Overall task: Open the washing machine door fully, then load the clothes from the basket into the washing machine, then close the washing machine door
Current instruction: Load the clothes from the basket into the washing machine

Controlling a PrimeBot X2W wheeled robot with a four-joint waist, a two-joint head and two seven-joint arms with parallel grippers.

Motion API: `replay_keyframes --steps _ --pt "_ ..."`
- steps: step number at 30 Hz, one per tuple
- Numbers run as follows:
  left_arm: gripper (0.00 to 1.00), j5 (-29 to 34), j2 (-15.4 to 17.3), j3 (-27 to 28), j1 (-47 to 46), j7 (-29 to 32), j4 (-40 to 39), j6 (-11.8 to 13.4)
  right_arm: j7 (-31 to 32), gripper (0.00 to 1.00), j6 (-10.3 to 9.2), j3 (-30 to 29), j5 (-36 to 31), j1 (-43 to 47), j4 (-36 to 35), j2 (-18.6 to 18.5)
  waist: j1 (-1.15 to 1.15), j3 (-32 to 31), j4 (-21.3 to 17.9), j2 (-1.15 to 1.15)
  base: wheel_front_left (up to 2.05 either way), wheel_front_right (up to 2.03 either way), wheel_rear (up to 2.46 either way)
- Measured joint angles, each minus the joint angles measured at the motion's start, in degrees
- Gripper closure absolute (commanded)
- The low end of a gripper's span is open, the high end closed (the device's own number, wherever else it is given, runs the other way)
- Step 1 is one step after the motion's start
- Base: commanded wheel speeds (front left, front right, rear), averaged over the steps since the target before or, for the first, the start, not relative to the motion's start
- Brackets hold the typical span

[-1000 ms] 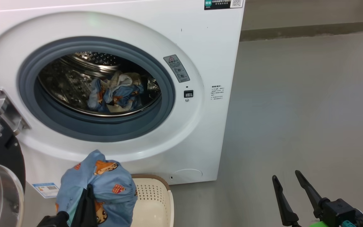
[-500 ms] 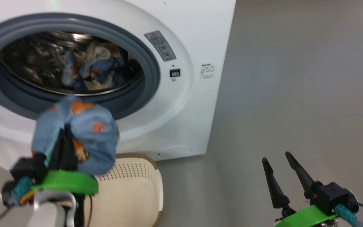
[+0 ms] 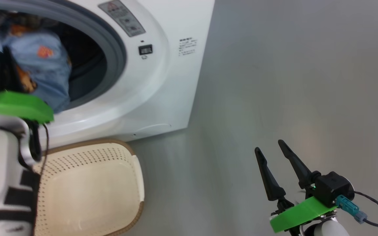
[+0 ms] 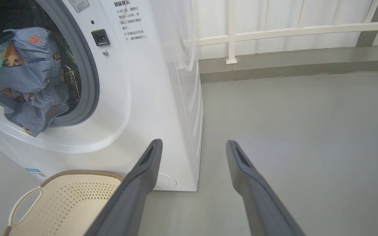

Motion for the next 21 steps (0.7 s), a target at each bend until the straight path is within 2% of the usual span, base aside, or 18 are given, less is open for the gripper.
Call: replay_keyframes --steps 13,21 --pt "1.00 1.2 4.8 1.3 -20.6 -1.1 19.4 -0.3 0.0 0.00 0.00 2.1 1.7 -3.8 0.2 0.0 0.00 9.1 -5.1 0.00 0.00 0.00 0.00" --pt "1.00 3.7 6.0 0.3 -31.9 -1.6 23.5 -1.0 0.0 0.00 0.00 3.0 2.1 -5.0 0.5 -0.2 0.00 14.5 -6.8 0.00 0.00 0.00 0.00"
